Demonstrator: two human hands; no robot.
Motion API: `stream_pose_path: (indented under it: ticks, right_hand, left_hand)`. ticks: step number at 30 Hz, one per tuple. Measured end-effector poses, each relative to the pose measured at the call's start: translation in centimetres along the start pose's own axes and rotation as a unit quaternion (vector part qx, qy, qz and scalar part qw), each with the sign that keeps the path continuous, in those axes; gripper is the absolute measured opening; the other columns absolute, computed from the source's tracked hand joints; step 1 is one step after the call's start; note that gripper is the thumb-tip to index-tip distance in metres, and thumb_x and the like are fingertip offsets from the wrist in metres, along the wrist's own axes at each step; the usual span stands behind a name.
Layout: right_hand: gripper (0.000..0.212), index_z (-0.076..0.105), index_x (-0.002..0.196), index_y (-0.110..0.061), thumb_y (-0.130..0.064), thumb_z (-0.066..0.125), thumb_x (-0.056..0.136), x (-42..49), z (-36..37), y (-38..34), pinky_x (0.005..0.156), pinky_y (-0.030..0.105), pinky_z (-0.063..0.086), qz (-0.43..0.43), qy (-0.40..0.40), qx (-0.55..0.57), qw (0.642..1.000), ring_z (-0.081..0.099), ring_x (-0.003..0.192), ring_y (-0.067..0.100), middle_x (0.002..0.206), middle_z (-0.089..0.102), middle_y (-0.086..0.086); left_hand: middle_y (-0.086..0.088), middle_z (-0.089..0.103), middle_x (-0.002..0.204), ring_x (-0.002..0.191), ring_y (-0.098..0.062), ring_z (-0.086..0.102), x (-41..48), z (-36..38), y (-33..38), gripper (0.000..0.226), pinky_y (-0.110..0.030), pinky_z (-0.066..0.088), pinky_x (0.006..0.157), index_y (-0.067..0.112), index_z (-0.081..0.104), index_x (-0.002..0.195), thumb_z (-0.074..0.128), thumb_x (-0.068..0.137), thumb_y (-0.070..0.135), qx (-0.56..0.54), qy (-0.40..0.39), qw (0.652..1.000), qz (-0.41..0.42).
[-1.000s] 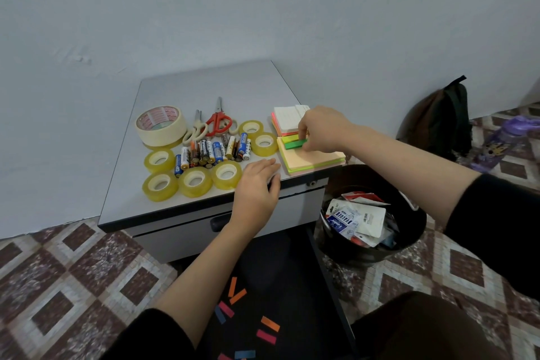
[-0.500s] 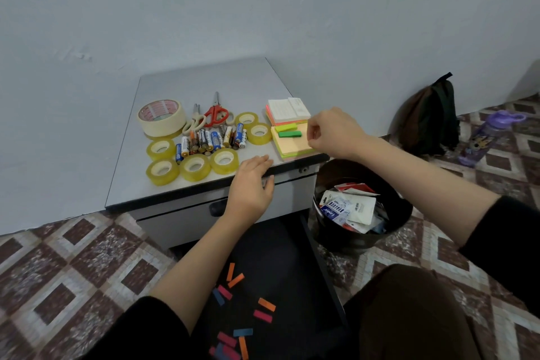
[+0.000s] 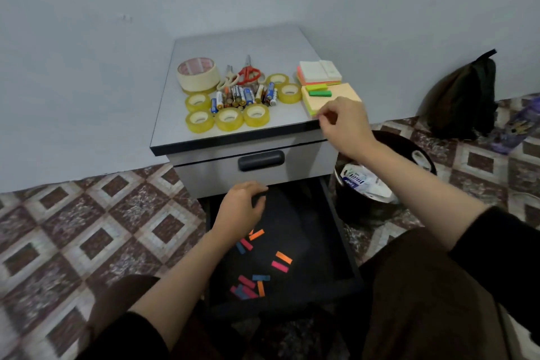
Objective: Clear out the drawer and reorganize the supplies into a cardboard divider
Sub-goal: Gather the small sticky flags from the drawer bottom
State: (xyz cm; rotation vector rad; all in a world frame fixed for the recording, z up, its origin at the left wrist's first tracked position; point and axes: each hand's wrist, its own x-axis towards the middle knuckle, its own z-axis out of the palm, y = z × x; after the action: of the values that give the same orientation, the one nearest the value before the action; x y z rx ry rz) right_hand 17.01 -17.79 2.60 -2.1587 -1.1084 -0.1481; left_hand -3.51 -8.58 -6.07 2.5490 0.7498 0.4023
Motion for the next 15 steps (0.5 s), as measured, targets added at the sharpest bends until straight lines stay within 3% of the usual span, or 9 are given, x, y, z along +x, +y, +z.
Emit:
stream_pose_path:
  ticks: [4, 9, 15]
  right_hand:
    - [0.029, 0.071, 0.103, -0.002, -0.004, 0.047, 0.086, 3.6, 0.6, 0.3, 0.083, 0.031, 0.042, 0.011, 0.017, -0.063, 0.998, 0.059, 0.1, 0.033, 0.107, 0.067, 0.018]
    - [0.031, 0.069, 0.108, -0.002, -0.005, 0.045, 0.089, 4.5, 1.5, 0.8, 0.084, 0.037, 0.043, 0.028, -0.034, -0.104, 0.994, 0.051, 0.108, 0.037, 0.115, 0.06, 0.021]
    - [0.034, 0.066, 0.116, -0.006, -0.007, 0.043, 0.091, 4.6, 1.6, 0.7, 0.089, 0.038, 0.041, 0.02, -0.056, -0.13, 0.99, 0.043, 0.118, 0.035, 0.12, 0.055, 0.02]
  left_hand:
    - [-0.006, 0.068, 0.109, 0.107, -0.022, 0.059, 1.3, -1.6, 0.4, 0.021, -0.025, 0.04, 0.094, 0.008, 0.07, 0.104, 0.057, 0.089, 0.012, -0.005, 0.013, 1.0, 0.02]
    - [-0.006, 0.064, 0.115, 0.109, -0.022, 0.054, 4.0, -3.7, 1.4, 0.025, -0.013, 0.028, 0.087, 0.007, 0.067, 0.11, 0.056, 0.088, 0.01, 0.002, 0.047, 0.998, 0.04]
    - [-0.004, 0.063, 0.116, 0.111, -0.019, 0.052, 4.9, -4.7, 1.8, 0.025, -0.019, 0.032, 0.091, 0.011, 0.067, 0.111, 0.054, 0.09, 0.014, -0.012, 0.048, 0.998, 0.041]
